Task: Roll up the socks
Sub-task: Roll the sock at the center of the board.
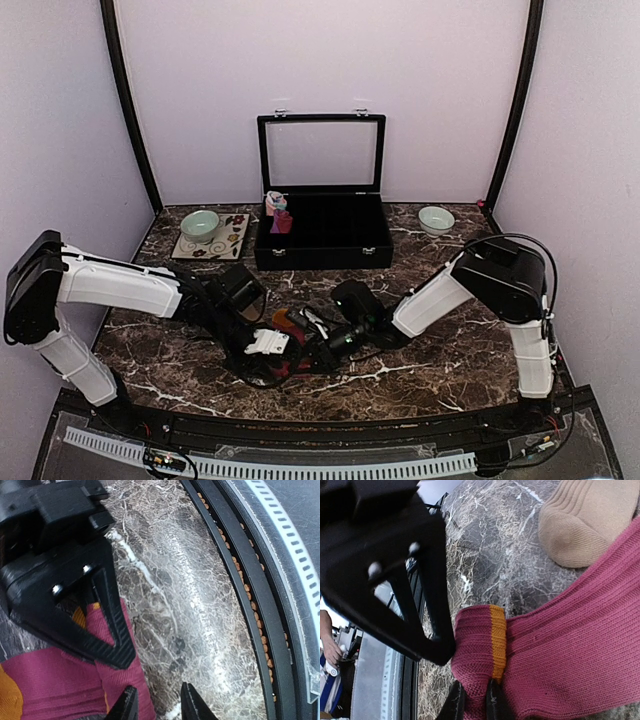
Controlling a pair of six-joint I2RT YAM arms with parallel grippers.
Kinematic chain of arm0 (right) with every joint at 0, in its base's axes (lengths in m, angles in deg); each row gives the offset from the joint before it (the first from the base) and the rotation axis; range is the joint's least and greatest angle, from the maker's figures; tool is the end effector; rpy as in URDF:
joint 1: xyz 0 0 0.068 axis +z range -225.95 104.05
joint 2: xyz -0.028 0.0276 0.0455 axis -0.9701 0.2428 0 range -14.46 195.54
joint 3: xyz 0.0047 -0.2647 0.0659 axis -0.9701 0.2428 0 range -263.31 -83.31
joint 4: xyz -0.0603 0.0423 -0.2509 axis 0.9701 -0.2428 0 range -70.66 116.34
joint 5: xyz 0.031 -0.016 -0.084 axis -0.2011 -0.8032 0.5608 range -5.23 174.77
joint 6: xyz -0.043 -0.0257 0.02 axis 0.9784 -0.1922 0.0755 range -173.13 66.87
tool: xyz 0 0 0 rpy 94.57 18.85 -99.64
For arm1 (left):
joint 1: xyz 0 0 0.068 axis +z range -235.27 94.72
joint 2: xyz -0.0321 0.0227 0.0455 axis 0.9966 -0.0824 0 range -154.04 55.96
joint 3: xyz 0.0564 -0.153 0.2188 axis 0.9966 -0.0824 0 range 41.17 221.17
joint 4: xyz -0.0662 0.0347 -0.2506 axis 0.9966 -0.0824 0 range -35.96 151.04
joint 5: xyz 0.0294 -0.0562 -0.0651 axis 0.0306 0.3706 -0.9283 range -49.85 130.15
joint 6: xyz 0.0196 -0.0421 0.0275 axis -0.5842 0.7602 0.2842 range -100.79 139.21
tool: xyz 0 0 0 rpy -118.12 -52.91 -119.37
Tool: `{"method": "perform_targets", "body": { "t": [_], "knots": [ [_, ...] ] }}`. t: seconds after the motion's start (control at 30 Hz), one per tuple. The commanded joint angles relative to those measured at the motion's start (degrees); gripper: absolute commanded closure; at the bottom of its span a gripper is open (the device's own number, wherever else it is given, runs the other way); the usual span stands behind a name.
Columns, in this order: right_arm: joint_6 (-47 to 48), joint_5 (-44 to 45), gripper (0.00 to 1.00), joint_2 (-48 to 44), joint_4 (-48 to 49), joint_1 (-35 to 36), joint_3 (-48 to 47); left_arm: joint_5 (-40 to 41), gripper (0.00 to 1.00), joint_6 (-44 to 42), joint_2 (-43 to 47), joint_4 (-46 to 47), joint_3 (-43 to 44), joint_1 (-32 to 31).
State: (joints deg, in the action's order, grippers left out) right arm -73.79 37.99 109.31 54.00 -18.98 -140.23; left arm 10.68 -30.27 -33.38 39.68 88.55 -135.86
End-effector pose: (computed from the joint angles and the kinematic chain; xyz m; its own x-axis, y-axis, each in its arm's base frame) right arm 0.1935 0.3448 0.0691 -0.6336 -0.5309 -0.5627 -0.7037 0.0931 0.7044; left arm 0.1682 -0.2324 0.1645 0.2493 0.7389 -0.6260 0.9594 -0.2766 0.0557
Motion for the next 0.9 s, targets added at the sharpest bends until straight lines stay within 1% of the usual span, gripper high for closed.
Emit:
{"method": "perform_targets", "body": {
  "t": [0.0,0.13,0.23,0.37,0.57,0.67,0.7,0.73,0.77,0.83,0.87],
  "knots": [
    [-6.7,8.3,0.98,10.4,-24.7,-1.8,5.6,4.1,0.67,-1.7,2.2,5.0,-2.4,-2.0],
    [-8.0,8.5,0.99,10.5,-25.6,-1.9,4.6,6.8,0.67,-1.4,1.1,6.7,-2.8,-2.9],
    [-8.8,8.8,0.99,10.4,-25.8,-1.9,4.2,11.6,0.66,0.0,0.5,9.2,-3.4,-2.9],
    [-9.2,8.9,0.99,10.6,-25.9,-1.9,4.1,12.9,0.64,0.6,3.0,11.3,-5.0,-2.9],
    [-10.7,8.5,0.99,10.4,-23.4,-2.0,6.0,15.6,0.63,1.8,5.2,6.2,-2.3,-2.9],
    [-11.8,8.2,0.99,10.8,-21.7,-2.1,7.1,14.9,0.61,3.2,5.8,4.7,-1.6,-2.9],
    [-12.0,8.2,0.99,10.8,-21.4,-2.1,7.1,14.4,0.53,3.3,5.6,4.3,-1.5,-2.9],
    [-12.3,8.2,0.99,10.8,-21.1,-2.1,7.2,14.0,0.41,3.3,5.3,4.1,-1.5,-2.9],
    [-12.4,8.3,0.99,10.7,-21.1,-2.1,7.1,13.7,0.36,3.4,4.9,4.0,-1.5,-2.9],
    [-12.4,8.5,0.99,10.5,-21.3,-2.1,6.9,13.2,0.36,3.3,4.0,4.0,-1.4,-2.9],
    [-12.4,8.5,0.99,10.4,-21.3,-2.1,6.8,12.9,0.37,3.3,3.3,4.0,-1.4,-2.9]
  ]
}}
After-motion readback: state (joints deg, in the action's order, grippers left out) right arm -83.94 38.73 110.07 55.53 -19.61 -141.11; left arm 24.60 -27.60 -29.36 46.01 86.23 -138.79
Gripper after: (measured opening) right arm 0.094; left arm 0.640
